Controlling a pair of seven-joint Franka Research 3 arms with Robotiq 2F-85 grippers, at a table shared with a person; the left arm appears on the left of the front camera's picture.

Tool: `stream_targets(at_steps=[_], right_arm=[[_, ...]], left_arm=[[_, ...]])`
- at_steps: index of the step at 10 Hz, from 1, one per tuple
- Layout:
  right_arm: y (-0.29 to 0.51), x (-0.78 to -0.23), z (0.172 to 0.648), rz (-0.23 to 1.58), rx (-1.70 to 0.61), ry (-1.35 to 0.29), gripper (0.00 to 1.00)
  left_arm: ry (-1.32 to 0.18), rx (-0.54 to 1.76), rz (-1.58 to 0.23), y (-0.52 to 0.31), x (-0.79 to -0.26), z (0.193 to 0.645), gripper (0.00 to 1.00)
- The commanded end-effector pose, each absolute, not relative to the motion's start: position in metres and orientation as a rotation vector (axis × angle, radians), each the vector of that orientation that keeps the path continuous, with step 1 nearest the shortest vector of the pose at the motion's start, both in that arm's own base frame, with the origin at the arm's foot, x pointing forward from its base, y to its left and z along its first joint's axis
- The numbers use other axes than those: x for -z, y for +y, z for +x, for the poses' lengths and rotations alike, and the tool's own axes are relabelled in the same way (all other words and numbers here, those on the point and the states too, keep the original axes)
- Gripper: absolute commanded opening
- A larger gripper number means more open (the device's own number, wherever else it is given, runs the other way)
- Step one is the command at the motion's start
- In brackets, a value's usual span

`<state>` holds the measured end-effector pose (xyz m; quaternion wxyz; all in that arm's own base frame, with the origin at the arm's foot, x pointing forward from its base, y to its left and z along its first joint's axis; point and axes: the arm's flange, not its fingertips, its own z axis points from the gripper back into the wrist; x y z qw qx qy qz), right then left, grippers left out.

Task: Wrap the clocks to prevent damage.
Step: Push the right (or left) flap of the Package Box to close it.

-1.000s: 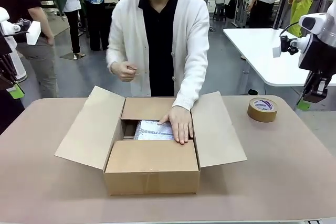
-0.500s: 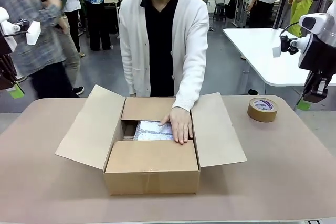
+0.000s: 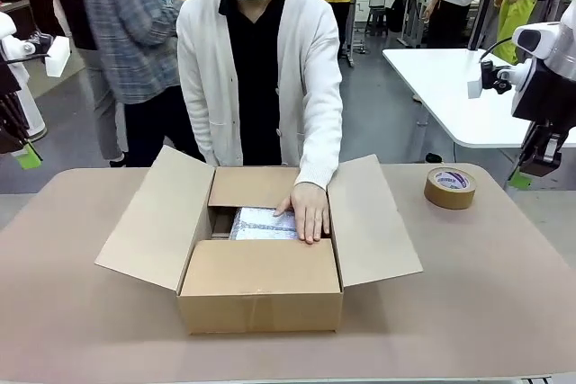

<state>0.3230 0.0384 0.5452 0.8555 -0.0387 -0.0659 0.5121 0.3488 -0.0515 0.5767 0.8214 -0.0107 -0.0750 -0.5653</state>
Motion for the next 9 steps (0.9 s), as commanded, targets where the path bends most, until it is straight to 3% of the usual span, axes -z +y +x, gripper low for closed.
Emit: stream_targets(at_steps=[1,5,6,7,9], right_arm=[[0.039,-0.545,0.324,-0.081,-1.077,-0.148,0.01],[0.039,-0.545,0.324,-0.081,-1.077,-0.148,0.01],[0.039,-0.545,0.324,-0.081,-1.077,-0.148,0.01],[0.039,-0.545,0.324,-0.081,-1.077,-0.148,0.01],[0.039,-0.545,0.324,-0.081,-1.077,-0.148,0.01]], left_arm=[[-0.159,1.207,-0.015,-0.052,-0.578,0.349,0.01],[-0.160,1.203,-0.023,-0.052,-0.577,0.349,0.01],[-0.296,1.390,-0.307,-0.030,-0.571,0.363,0.01],[-0.485,1.502,-0.453,-0.006,-0.562,0.380,0.01],[-0.670,1.501,-0.597,0.038,-0.506,0.387,0.01]])
